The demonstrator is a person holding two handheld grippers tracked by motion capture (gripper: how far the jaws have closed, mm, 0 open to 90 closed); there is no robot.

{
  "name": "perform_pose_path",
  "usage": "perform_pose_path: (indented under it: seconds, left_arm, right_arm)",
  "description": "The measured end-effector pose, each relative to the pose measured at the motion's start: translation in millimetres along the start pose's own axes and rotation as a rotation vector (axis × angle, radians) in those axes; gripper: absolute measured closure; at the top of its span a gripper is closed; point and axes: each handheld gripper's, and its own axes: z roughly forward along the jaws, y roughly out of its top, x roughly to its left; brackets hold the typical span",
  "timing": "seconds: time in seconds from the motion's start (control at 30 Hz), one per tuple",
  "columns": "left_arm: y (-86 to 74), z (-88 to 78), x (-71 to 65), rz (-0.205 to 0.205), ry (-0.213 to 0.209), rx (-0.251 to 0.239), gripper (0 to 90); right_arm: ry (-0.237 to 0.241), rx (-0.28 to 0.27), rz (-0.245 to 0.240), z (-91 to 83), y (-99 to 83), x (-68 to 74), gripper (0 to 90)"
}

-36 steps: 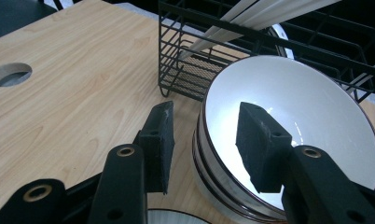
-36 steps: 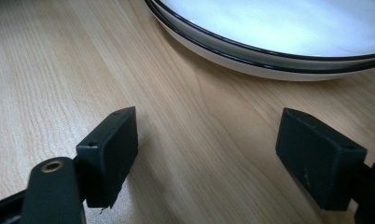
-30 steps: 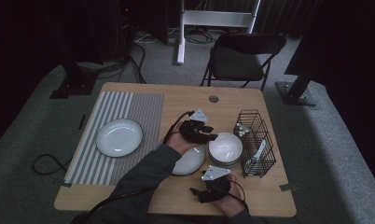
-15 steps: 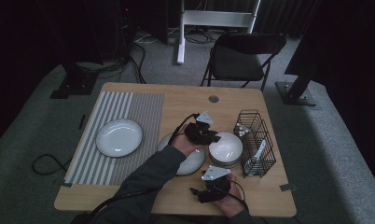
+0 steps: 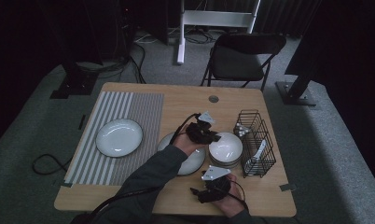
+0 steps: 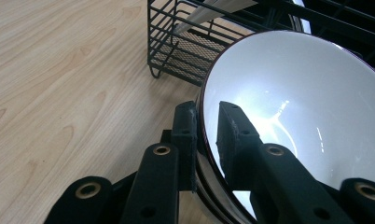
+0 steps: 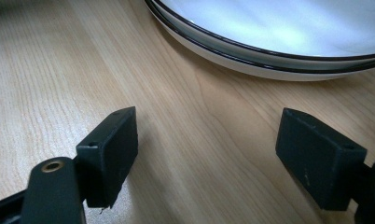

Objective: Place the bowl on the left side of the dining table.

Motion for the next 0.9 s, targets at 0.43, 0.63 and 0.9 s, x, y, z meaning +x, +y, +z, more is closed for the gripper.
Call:
perform_pose_path:
  seconds: [0.43,0.63,0.9]
  left_arm:
    - [1.0,1.9,-4.9,0.019,0.050,-0.005,82.1]
    - [1.2,3.4,-4.1,0.003,0.047,-0.013,84.5]
    - [-0.3,3.1,-0.7,-0.031,0.018,-0.030,84.5]
  right_arm:
    - [0.000,0.000,-0.001,0.0,0.0,0.0,20.5]
    - [0.005,-0.003,-0.005,-0.3,-0.1,0.2,22.0]
    - [0.005,-0.003,-0.005,-0.3,-0.1,0.2,22.0]
